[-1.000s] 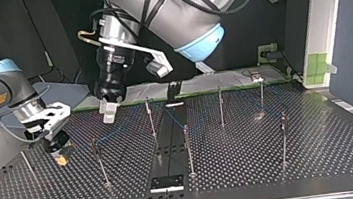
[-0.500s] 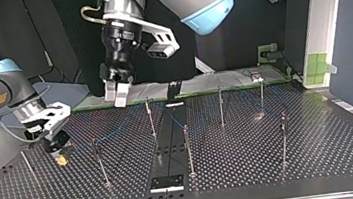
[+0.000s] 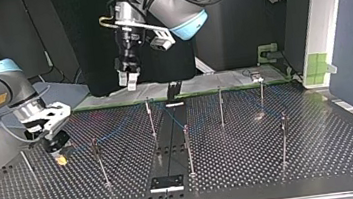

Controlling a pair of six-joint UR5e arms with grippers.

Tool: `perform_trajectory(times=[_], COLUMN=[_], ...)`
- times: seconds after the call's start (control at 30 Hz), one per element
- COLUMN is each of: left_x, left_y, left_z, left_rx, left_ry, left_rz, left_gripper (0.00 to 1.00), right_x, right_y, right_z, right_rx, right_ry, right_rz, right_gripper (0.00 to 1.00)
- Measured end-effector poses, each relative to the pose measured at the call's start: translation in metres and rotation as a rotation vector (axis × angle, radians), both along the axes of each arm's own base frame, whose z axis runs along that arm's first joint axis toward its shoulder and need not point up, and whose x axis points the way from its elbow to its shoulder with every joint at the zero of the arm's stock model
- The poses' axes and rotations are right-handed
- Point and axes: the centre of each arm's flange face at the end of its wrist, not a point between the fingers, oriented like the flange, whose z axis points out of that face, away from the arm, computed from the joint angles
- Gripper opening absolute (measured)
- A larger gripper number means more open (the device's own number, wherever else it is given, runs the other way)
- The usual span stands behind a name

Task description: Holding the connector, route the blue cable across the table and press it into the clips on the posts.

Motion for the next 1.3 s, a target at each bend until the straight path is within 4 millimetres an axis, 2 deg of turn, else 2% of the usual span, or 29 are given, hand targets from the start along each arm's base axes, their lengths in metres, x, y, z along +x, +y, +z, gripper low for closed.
perform_trajectory(times=[0.23,0.43,1.3], left_x=[0.001,-0.002,-0.035], left_y=[-0.002,0.002,0.039], left_z=[-0.059,-0.097,-0.167], left_rx=[0.042,0.071,0.165], left_ry=[0.044,0.066,0.047], left_rz=[0.001,0.001,0.014], left_gripper=[1.00,1.00,1.00], right_x=[-0.001,-0.003,-0.011], right_y=[-0.001,-0.002,-0.006], right_z=[0.000,0.000,0.000], right_rx=[0.000,-0.001,-0.001], right_ry=[0.000,0.000,0.001], right_rz=[-0.002,-0.007,-0.030], right_gripper=[0.00,0.00,0.00])
